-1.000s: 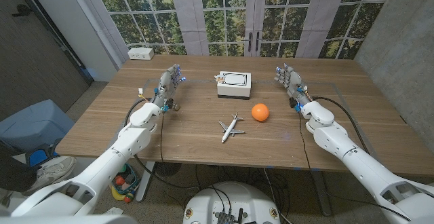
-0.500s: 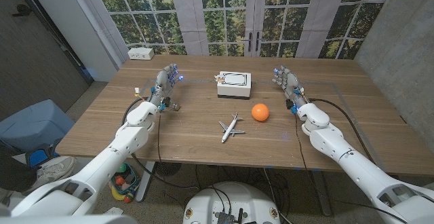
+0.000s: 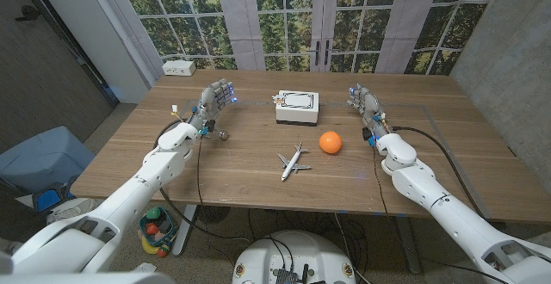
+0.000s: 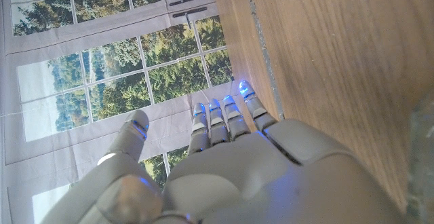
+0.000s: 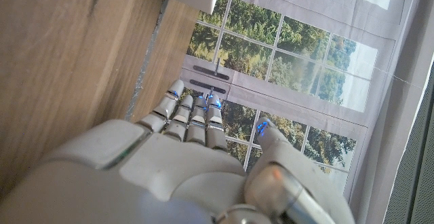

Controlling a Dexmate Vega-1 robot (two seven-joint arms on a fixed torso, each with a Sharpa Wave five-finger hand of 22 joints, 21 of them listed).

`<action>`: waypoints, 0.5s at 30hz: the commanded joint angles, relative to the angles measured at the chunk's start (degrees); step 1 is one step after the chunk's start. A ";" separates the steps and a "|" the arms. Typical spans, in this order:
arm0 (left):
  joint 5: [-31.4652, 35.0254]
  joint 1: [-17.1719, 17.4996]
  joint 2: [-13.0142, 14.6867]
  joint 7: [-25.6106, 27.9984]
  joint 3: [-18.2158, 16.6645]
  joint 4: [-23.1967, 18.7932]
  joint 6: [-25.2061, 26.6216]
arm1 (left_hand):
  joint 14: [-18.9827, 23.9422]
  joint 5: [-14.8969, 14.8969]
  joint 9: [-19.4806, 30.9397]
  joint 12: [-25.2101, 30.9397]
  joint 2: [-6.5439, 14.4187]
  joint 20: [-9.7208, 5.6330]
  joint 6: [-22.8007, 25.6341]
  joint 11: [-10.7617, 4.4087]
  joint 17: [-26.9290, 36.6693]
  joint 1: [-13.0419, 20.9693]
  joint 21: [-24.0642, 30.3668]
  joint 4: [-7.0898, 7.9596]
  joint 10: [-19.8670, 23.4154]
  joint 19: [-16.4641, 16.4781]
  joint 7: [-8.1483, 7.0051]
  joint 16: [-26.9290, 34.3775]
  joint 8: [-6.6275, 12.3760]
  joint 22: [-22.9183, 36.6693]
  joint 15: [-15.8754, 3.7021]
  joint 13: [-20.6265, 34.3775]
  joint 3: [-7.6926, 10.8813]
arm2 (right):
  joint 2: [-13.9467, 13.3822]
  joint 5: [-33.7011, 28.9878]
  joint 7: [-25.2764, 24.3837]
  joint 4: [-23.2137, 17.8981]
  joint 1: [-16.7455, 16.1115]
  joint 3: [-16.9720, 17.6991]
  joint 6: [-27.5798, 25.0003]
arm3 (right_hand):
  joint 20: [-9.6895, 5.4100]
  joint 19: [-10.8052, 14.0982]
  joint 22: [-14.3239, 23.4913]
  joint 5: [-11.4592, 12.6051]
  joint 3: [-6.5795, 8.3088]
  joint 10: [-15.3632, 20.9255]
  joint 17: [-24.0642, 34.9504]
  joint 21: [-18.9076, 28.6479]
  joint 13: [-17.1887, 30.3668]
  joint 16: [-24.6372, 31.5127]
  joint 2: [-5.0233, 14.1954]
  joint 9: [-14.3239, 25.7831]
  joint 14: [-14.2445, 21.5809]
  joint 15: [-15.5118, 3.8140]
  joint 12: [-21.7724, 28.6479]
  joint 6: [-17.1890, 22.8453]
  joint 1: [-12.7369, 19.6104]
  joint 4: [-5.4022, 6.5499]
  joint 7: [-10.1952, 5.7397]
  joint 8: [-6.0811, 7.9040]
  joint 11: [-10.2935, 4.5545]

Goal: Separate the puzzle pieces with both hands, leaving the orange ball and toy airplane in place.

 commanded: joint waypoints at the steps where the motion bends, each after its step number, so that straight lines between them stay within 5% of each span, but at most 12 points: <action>1: 1.95 -2.76 2.78 0.85 1.90 -3.46 7.54 | 1.98 -0.16 0.30 0.47 0.07 0.17 1.82 -0.16 0.31 1.40 -0.28 -0.81 1.56 1.03 0.33 0.62 0.71 0.25 -0.45 0.31 0.24 | -0.51 -1.42 -2.53 -2.42 -2.00 0.58 0.72 | -3.63 0.66 0.21 0.03 0.07 0.85 0.03 -0.23 0.00 -0.03 -0.08 0.18 0.56 -1.04 0.36 0.61 0.70 -0.57 0.09 0.27 0.05; 15: 6.69 -5.18 6.10 4.19 4.43 -9.82 14.88 | 3.18 -0.44 0.46 0.56 -0.19 -0.72 3.64 -0.87 0.48 5.13 -1.07 -1.99 3.11 2.23 0.15 0.61 1.10 0.26 -1.10 0.55 0.90 | -1.41 -1.20 -2.62 -4.13 -4.26 1.85 2.32 | -3.22 1.02 0.23 -0.12 0.10 1.27 -0.37 -0.69 -0.18 -0.12 -0.30 0.18 0.93 -0.75 0.51 1.23 1.34 -1.85 0.25 0.45 0.00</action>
